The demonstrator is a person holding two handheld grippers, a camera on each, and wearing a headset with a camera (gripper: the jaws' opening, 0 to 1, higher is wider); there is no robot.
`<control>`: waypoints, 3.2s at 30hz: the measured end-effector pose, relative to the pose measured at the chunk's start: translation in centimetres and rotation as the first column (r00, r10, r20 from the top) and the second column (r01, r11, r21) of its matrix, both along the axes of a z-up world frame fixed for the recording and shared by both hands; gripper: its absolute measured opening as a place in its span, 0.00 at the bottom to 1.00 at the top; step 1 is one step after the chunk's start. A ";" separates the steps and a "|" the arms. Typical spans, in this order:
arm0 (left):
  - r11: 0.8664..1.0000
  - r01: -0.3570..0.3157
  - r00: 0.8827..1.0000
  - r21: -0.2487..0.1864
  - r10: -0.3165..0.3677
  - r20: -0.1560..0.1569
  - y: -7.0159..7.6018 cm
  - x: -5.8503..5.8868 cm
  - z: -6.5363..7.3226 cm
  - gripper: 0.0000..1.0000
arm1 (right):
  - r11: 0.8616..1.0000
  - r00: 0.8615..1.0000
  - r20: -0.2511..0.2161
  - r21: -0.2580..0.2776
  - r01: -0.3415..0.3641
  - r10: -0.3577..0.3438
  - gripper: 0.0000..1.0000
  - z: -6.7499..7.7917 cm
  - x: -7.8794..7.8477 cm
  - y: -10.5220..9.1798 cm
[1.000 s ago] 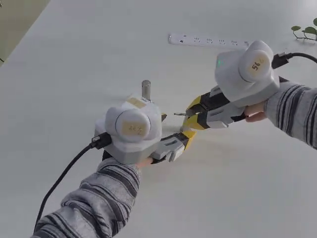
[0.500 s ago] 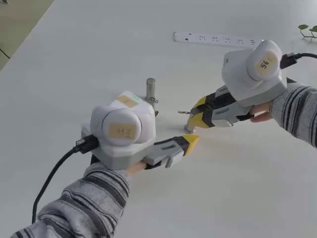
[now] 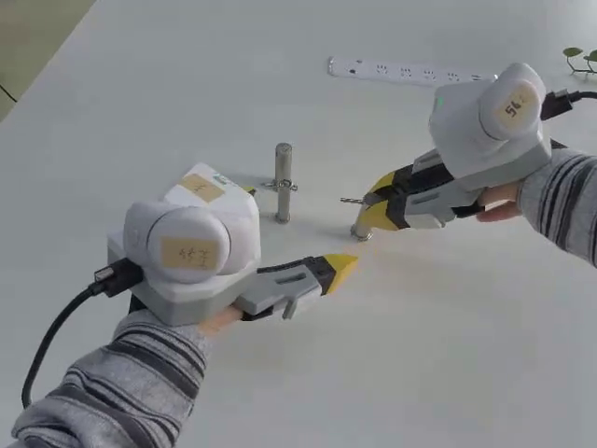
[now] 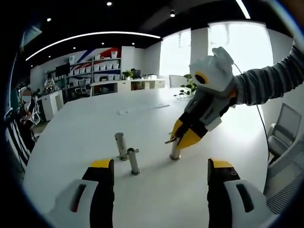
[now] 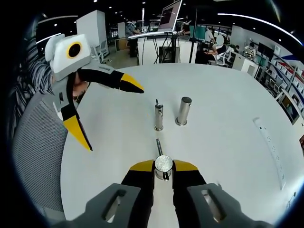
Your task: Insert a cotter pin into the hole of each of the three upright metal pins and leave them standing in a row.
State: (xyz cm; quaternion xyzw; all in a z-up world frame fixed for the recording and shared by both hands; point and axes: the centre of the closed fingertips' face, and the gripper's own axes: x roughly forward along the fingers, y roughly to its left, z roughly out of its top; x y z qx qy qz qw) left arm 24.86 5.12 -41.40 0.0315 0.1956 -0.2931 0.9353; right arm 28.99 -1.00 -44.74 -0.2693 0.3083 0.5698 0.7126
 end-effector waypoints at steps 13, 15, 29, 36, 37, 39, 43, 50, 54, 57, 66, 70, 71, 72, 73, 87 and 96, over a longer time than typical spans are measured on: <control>1.000 -0.002 1.000 -0.009 0.002 0.004 1.0 0.3 0.1 0.89 | 0.999 1.000 0.004 -0.037 -0.025 0.025 0.08 -0.5 1.0 0.3; 1.000 -0.006 1.000 -0.010 0.006 -0.002 1.0 0.3 -0.1 0.89 | 0.999 1.000 0.002 -0.039 -0.029 0.029 0.08 -0.5 1.1 0.3; 1.000 -0.006 1.000 -0.019 0.006 -0.003 1.0 0.7 -0.2 0.93 | 0.999 0.999 -0.028 -0.034 -0.040 0.039 0.08 -0.5 1.4 0.3; 1.000 0.001 1.000 -0.024 -0.001 -0.004 0.8 0.8 -0.2 0.96 | 0.999 0.997 -0.068 -0.006 -0.043 0.043 0.08 -0.5 1.5 0.3; 1.000 0.001 1.000 -0.022 -0.002 -0.002 0.8 0.8 -0.2 0.97 | 0.999 0.997 -0.068 -0.007 -0.044 0.043 0.08 -0.5 1.5 0.3; 1.000 -0.001 1.000 -0.016 0.000 -0.002 0.9 0.8 -0.2 0.97 | 0.999 0.996 -0.068 -0.007 -0.053 0.052 0.09 -0.5 1.4 0.3; 1.000 -0.002 1.000 -0.013 0.002 -0.001 0.9 0.8 -0.2 0.97 | 0.999 0.996 -0.070 -0.005 -0.053 0.052 0.09 -0.6 1.6 0.2; 1.000 0.001 1.000 -0.008 -0.001 0.000 1.0 0.8 -0.2 0.97 | 0.998 0.998 -0.036 -0.006 -0.060 0.059 0.10 -0.5 1.6 0.4; 1.000 0.001 1.000 -0.008 -0.001 -0.002 1.0 0.8 -0.2 0.97 | 0.999 0.998 -0.025 0.014 -0.051 0.052 0.21 0.2 1.5 0.7; 1.000 0.005 1.000 -0.005 -0.005 -0.001 0.9 0.7 -0.2 0.97 | 0.999 0.999 -0.008 0.022 -0.047 0.047 0.22 0.9 1.8 0.7; 1.000 0.000 1.000 0.002 0.000 0.004 1.1 0.8 -0.1 0.97 | 0.971 0.993 -0.048 0.211 0.116 -0.109 0.24 4.1 3.2 4.2; 1.000 -0.004 1.000 0.004 0.004 0.005 1.2 0.9 0.0 0.97 | 0.961 0.988 -0.036 0.231 0.153 -0.148 0.24 4.2 4.0 5.6; 1.000 -0.004 1.000 0.004 0.004 0.007 1.2 0.9 0.0 0.97 | 0.957 0.986 -0.037 0.237 0.169 -0.164 0.24 4.1 4.4 6.1; 1.000 -0.005 1.000 0.003 0.005 0.010 1.3 0.9 0.1 0.97 | 0.953 0.983 -0.048 0.240 0.183 -0.176 0.24 4.0 4.6 6.4; 1.000 -0.006 1.000 0.002 0.006 0.010 1.3 0.9 0.1 0.97 | 0.951 0.982 -0.054 0.243 0.189 -0.182 0.24 3.8 4.7 6.8; 1.000 -0.015 1.000 0.019 0.015 0.014 1.3 1.0 0.2 0.96 | 0.939 0.959 -0.120 0.204 0.277 -0.257 0.21 0.6 6.1 8.9; 0.999 -0.029 1.000 0.017 0.029 0.003 1.6 1.1 0.0 0.94 | 0.934 0.957 -0.117 0.214 0.285 -0.265 0.16 0.3 6.4 9.9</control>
